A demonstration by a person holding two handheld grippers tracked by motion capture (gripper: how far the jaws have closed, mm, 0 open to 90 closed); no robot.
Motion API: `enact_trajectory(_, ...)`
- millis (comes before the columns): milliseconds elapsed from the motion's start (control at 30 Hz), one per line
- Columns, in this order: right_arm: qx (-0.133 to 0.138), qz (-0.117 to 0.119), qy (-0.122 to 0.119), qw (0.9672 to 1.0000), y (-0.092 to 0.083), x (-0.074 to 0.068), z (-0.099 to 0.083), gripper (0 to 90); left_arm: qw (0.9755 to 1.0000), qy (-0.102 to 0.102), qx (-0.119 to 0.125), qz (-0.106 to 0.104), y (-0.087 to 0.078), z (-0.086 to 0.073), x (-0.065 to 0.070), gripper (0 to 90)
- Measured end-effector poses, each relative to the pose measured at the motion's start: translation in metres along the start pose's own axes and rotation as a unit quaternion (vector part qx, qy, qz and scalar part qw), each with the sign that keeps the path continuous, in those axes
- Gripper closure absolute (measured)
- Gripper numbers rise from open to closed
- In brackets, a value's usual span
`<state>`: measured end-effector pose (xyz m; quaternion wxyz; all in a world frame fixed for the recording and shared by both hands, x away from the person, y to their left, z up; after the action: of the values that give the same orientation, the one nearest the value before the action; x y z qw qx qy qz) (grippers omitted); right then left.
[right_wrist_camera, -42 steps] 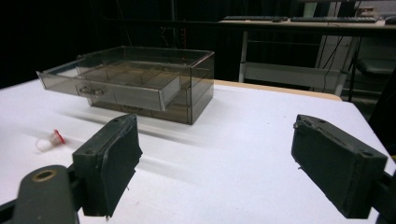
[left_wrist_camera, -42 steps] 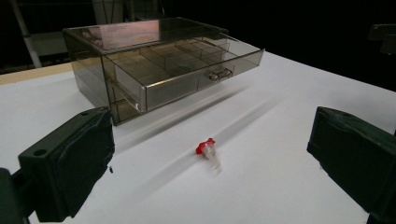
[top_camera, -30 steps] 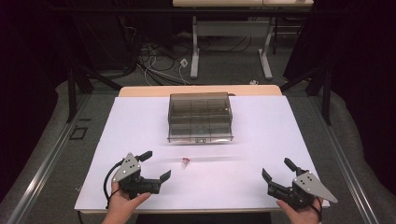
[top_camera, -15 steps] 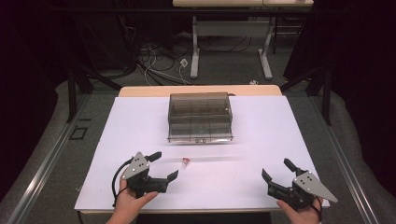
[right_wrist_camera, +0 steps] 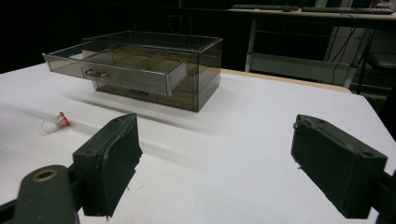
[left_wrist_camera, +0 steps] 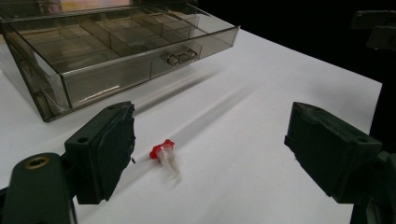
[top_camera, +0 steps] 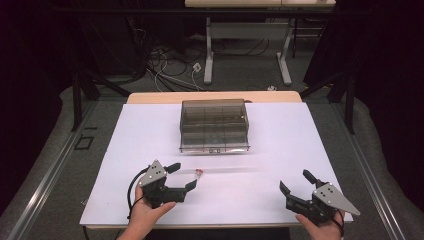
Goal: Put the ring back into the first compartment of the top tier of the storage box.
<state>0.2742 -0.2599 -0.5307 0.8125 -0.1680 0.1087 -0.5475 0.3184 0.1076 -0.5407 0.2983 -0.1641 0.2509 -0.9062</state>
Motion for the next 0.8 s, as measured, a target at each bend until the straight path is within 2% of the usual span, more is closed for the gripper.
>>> enact_trajectory(300,-0.003,0.003,0.001,1.0,0.001,0.0,-0.001,14.7,0.9997,-0.004,-0.021,0.007,0.016,0.001,0.002,16.2)
enact_trajectory(467,-0.003,0.005,0.001,1.0,0.001,0.0,-0.001,14.7,0.9995,-0.011,-0.022,0.017,0.025,0.004,0.002,16.6)
enact_trajectory(600,-0.003,0.003,0.001,1.0,0.001,0.0,-0.001,14.7,0.999,-0.002,-0.035,0.028,0.032,0.004,-0.001,17.2)
enact_trajectory(800,-0.003,0.004,0.001,1.0,0.001,0.0,-0.001,14.7,0.998,-0.003,-0.049,0.039,0.043,0.003,-0.003,17.2)
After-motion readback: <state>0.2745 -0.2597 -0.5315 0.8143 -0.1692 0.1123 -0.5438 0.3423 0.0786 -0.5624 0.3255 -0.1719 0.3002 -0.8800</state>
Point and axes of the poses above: each handheld gripper's, and its own axes: y roughly forward along the jaws, z roughly out of its top, x roughly to its right, the point moved 6 cm from there along y, roughly forward along the jaws, and after that the axes turned 12 degrees about -x, right-handed, at the moved point
